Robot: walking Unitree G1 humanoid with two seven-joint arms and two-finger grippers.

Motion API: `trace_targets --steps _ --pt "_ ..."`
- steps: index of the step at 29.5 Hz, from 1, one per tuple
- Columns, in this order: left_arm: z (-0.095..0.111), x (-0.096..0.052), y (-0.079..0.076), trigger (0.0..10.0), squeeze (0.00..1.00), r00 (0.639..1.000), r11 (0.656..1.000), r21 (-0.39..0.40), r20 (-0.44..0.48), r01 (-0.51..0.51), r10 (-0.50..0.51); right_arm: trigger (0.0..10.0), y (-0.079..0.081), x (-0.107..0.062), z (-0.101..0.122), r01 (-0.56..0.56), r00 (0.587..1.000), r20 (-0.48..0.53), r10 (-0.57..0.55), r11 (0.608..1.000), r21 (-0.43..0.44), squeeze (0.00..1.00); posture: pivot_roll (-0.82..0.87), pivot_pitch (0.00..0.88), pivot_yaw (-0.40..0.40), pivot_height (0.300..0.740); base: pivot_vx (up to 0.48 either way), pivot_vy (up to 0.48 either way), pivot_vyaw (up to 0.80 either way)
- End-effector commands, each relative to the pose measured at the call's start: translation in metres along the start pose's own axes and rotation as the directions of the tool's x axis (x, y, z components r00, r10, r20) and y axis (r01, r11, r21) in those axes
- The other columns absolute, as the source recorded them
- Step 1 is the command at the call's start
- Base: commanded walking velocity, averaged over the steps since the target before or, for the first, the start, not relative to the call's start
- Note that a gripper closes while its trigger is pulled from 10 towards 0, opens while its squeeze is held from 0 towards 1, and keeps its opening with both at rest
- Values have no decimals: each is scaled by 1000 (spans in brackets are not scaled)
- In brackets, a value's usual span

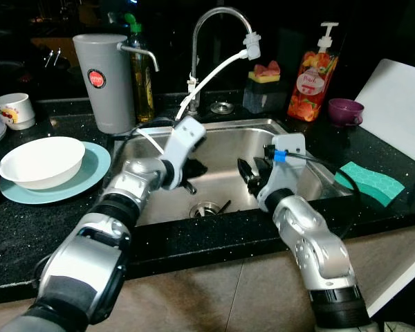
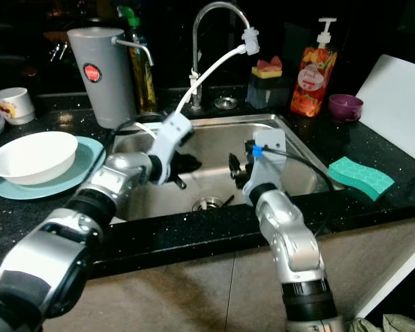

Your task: Kitchen organization

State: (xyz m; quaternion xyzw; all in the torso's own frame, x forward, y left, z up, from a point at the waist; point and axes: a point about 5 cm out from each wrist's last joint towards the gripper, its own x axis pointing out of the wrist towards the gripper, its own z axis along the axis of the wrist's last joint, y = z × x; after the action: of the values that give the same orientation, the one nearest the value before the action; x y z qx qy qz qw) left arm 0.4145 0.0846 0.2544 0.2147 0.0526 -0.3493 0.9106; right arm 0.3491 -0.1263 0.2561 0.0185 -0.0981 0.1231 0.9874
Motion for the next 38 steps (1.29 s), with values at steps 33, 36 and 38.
trace_targets --steps 33,36,38 --pt "7 -165 118 10000 1000 984 954 238 32 -180 178 10000 33 -5 33 -242 945 242 220 968 64 0 162 150 -30 740 0 0 0" --pt "7 -176 122 10000 1000 979 948 251 11 -198 201 10000 33 -6 33 -249 942 246 227 966 61 0 164 150 -28 740 0 0 0" --pt "8 -180 122 10000 1000 981 950 248 0 -188 194 10000 33 -6 33 -248 942 247 226 967 62 0 168 149 -27 740 0 0 0"
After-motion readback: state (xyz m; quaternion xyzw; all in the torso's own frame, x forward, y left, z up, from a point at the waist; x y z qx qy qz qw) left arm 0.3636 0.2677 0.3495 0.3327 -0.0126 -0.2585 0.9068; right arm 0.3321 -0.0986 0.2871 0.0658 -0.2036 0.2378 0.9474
